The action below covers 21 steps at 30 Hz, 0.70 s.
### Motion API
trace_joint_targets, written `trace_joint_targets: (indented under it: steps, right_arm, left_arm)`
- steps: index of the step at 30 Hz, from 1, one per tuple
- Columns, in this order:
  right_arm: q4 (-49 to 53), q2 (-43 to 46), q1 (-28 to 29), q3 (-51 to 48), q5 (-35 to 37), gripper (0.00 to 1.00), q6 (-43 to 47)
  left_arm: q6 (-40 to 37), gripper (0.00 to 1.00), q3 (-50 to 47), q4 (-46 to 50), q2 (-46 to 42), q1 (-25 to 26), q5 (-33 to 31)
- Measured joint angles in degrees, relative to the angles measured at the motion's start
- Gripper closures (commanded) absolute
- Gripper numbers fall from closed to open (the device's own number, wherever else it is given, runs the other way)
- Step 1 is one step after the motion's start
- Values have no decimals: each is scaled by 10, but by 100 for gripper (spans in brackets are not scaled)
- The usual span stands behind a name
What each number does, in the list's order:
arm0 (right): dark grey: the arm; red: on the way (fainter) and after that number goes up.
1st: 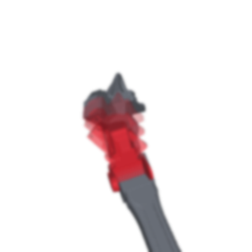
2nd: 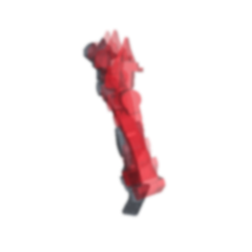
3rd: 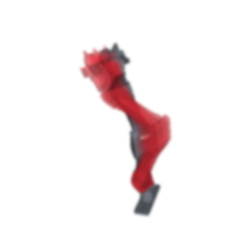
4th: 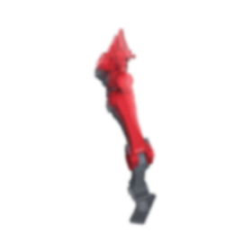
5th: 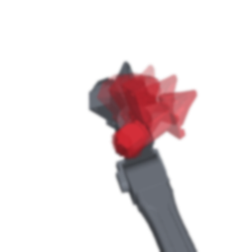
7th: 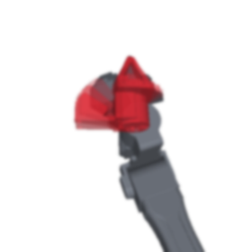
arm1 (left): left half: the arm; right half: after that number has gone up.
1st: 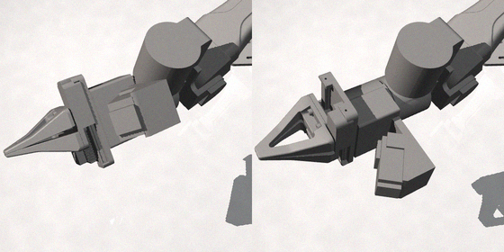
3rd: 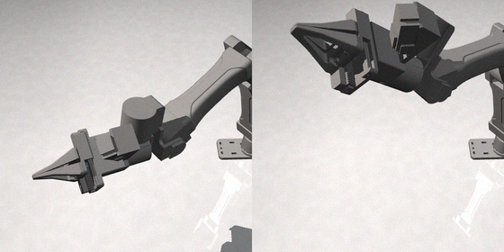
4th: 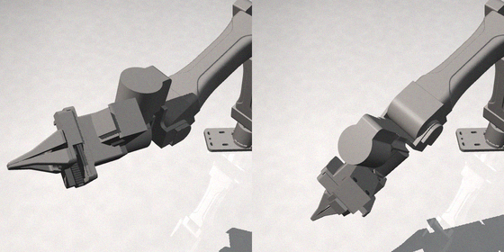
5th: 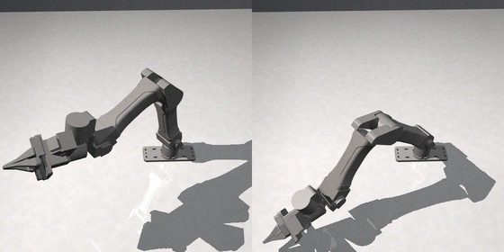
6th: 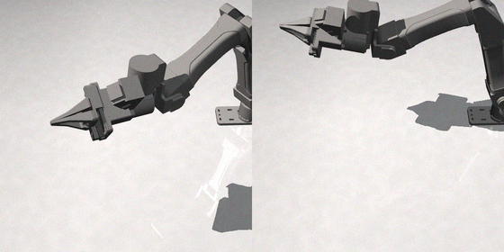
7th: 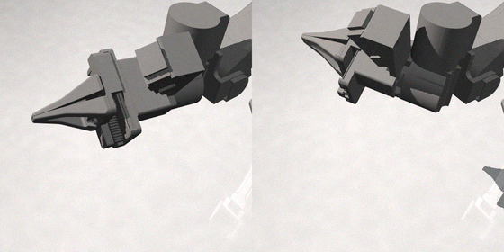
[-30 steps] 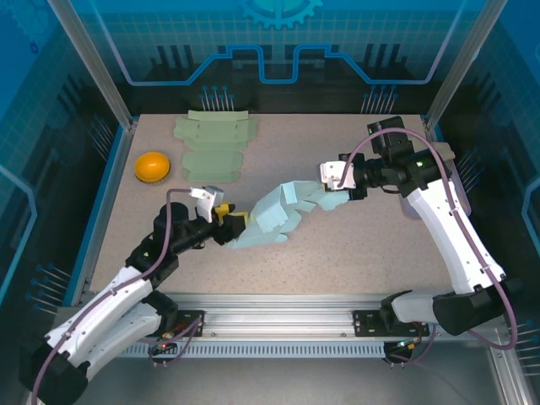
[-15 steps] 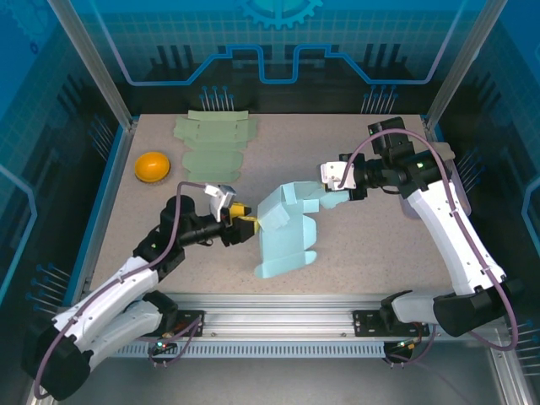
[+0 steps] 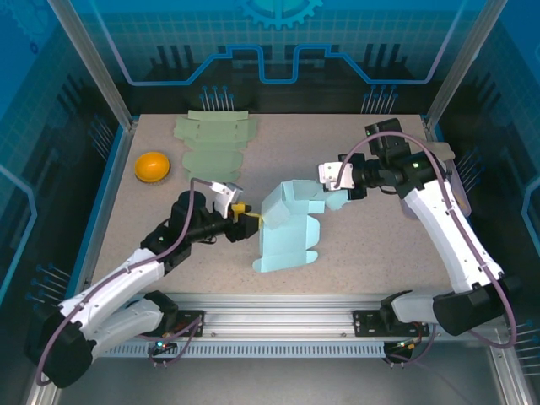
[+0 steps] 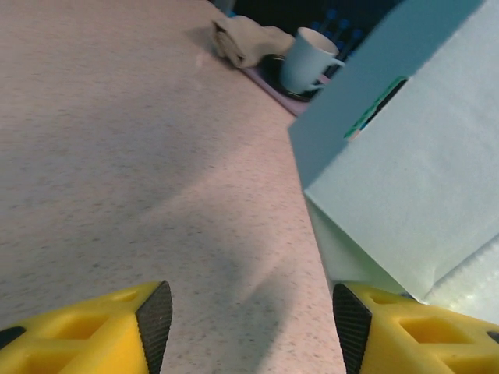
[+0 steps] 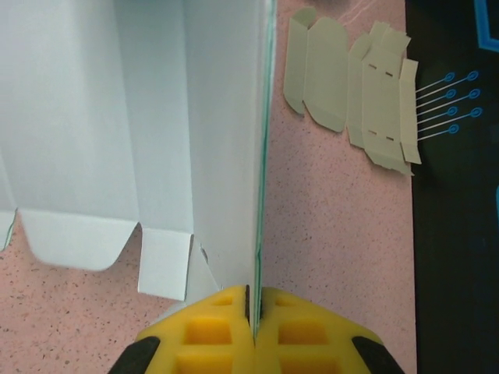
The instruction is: Fold the paper box
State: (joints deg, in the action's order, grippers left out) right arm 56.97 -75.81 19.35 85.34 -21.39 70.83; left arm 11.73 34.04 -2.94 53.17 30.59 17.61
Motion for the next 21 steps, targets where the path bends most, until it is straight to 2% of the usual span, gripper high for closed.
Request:
trace_joint_targets:
  steps: [6, 12, 16, 21]
  right_arm:
    - [6, -83, 26, 14, 19, 100, 2]
    - [21, -195, 64, 40, 51, 100, 8]
    - [10, -224, 82, 36, 79, 100, -3]
    - [-106, -204, 108, -55, 155, 100, -26]
  left_arm:
    - [24, 38, -27, 75, -97, 0, -47]
    - [75, 37, -79, 108, -193, 0, -125]
    - [94, 37, -99, 106, -201, 0, -179]
    - [109, 40, -136, 57, -167, -3, -219]
